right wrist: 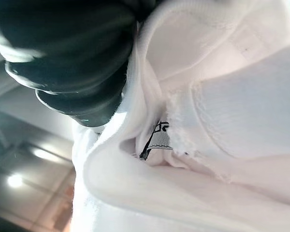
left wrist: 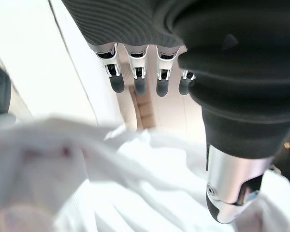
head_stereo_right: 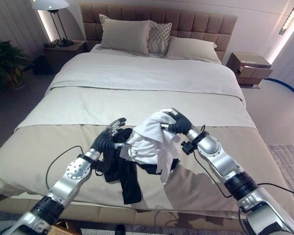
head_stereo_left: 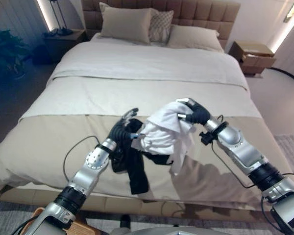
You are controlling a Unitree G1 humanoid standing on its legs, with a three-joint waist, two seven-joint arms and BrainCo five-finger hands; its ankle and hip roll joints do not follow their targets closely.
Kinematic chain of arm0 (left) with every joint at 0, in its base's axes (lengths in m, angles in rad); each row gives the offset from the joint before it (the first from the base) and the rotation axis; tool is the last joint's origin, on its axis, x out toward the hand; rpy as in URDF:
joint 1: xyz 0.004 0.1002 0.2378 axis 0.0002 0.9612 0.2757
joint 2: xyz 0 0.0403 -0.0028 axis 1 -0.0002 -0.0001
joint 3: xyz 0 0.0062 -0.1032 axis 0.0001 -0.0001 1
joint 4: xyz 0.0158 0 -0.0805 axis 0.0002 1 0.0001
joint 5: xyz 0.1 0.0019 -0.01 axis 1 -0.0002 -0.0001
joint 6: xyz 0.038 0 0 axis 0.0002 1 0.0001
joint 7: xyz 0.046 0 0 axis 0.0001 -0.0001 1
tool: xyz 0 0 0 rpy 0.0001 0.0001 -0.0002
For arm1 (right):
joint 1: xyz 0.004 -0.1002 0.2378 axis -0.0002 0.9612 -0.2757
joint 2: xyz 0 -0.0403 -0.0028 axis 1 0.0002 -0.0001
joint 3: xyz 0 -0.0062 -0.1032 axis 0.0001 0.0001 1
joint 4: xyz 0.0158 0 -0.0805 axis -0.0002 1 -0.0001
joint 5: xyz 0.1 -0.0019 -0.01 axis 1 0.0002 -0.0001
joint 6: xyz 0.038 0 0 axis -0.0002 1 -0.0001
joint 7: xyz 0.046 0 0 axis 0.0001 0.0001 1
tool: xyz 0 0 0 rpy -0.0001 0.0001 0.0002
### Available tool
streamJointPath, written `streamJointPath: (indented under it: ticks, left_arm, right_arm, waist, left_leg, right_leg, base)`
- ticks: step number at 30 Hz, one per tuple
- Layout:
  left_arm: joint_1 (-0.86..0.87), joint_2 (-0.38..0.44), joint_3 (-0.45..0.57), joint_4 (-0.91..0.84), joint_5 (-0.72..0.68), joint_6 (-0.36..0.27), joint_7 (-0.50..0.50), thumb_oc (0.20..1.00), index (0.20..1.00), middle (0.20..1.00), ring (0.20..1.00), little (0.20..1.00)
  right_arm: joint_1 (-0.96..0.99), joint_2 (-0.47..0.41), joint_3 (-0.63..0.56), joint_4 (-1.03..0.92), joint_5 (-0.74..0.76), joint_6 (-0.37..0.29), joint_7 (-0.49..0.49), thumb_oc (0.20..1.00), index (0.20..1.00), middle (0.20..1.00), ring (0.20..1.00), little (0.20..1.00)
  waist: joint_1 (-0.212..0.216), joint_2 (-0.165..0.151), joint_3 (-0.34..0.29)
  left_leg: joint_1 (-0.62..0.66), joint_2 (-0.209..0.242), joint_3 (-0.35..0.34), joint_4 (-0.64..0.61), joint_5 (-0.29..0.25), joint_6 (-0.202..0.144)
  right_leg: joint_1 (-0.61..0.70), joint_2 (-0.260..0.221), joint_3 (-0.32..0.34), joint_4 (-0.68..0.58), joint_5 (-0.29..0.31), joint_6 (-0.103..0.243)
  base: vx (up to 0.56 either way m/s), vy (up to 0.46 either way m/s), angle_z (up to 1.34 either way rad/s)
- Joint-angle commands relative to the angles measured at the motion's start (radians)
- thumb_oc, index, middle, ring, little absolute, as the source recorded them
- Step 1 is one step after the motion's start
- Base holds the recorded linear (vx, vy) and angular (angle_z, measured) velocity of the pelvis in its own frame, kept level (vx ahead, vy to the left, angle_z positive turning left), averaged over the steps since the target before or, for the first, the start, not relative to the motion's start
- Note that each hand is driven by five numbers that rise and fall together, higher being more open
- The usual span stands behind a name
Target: Pick up clothes into the bucket
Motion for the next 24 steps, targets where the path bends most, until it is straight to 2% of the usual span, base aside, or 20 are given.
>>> streamJointPath:
  ticks: [1, 4, 13, 14, 16, 23, 24]
  left_arm:
    - [-0.131, 0.009, -0.058, 0.042, -0.093, -0.017, -0.067, 1.000, 1.000, 1.000, 1.000, 1.000]
    - [-0.165, 0.001, -0.119, 0.068, -0.130, -0.008, -0.107, 1.000, 1.000, 1.000, 1.000, 1.000]
    - [-0.179, -0.066, -0.163, 0.122, -0.191, 0.006, -0.133, 1.000, 1.000, 1.000, 1.000, 1.000]
    - [-0.194, -0.081, -0.180, 0.128, -0.286, 0.027, -0.186, 1.000, 1.000, 1.000, 1.000, 1.000]
    - [-0.202, -0.089, -0.197, 0.140, -0.344, 0.047, -0.230, 1.000, 1.000, 1.000, 1.000, 1.000]
    - [-0.240, -0.069, -0.262, 0.168, -0.306, 0.053, -0.255, 1.000, 1.000, 1.000, 1.000, 1.000]
    - [-0.245, -0.072, -0.269, 0.175, -0.288, 0.050, -0.252, 0.937, 0.937, 0.937, 0.937, 0.937]
  right_arm:
    - [-0.070, 0.036, 0.022, -0.070, 0.009, -0.068, 0.000, 0.200, 0.200, 0.200, 0.200, 0.200]
    - [-0.087, 0.043, 0.044, -0.080, 0.015, -0.071, 0.005, 0.200, 0.200, 0.200, 0.200, 0.200]
    - [-0.098, 0.062, 0.067, -0.096, 0.022, -0.078, 0.010, 0.200, 0.200, 0.200, 0.200, 0.200]
    - [-0.103, 0.067, 0.075, -0.100, 0.026, -0.079, 0.014, 0.200, 0.200, 0.200, 0.200, 0.200]
    - [-0.103, 0.074, 0.082, -0.097, 0.031, -0.082, 0.019, 0.200, 0.200, 0.200, 0.200, 0.200]
    - [-0.096, 0.080, 0.089, -0.097, 0.039, -0.082, 0.026, 0.200, 0.200, 0.200, 0.200, 0.200]
    - [-0.095, 0.082, 0.087, -0.099, 0.040, -0.081, 0.025, 0.200, 0.200, 0.200, 0.200, 0.200]
  waist:
    - [-0.008, -0.036, -0.044]
    - [-0.014, -0.037, -0.045]
    - [-0.021, -0.041, -0.051]
    - [-0.025, -0.041, -0.054]
    - [-0.030, -0.040, -0.057]
    - [-0.038, -0.038, -0.060]
    - [-0.038, -0.038, -0.059]
  left_leg:
    - [-0.008, 0.073, 0.019, 0.102, -0.097, -0.018]
    - [-0.006, 0.072, 0.020, 0.101, -0.098, -0.018]
    - [-0.004, 0.071, 0.019, 0.098, -0.098, -0.017]
    - [-0.004, 0.071, 0.021, 0.098, -0.099, -0.017]
    - [-0.001, 0.071, 0.023, 0.098, -0.100, -0.016]
    - [0.003, 0.069, 0.027, 0.098, -0.104, -0.015]
    - [0.003, 0.069, 0.027, 0.099, -0.104, -0.015]
  right_leg:
    - [-0.033, -0.111, 0.002, 0.041, 0.060, 0.082]
    - [-0.032, -0.111, 0.004, 0.041, 0.061, 0.083]
    - [-0.031, -0.112, 0.004, 0.043, 0.059, 0.084]
    - [-0.032, -0.113, 0.005, 0.043, 0.060, 0.085]
    - [-0.032, -0.113, 0.009, 0.042, 0.060, 0.085]
    - [-0.033, -0.114, 0.013, 0.043, 0.060, 0.086]
    - [-0.032, -0.114, 0.013, 0.043, 0.059, 0.087]
  base:
    - [0.00, 0.000, 0.00]
    - [0.00, 0.000, 0.00]
    - [0.00, 0.000, 0.00]
    - [0.00, 0.000, 0.00]
    - [0.00, 0.000, 0.00]
    - [0.00, 0.002, -0.01]
    - [0.00, 0.000, 0.00]
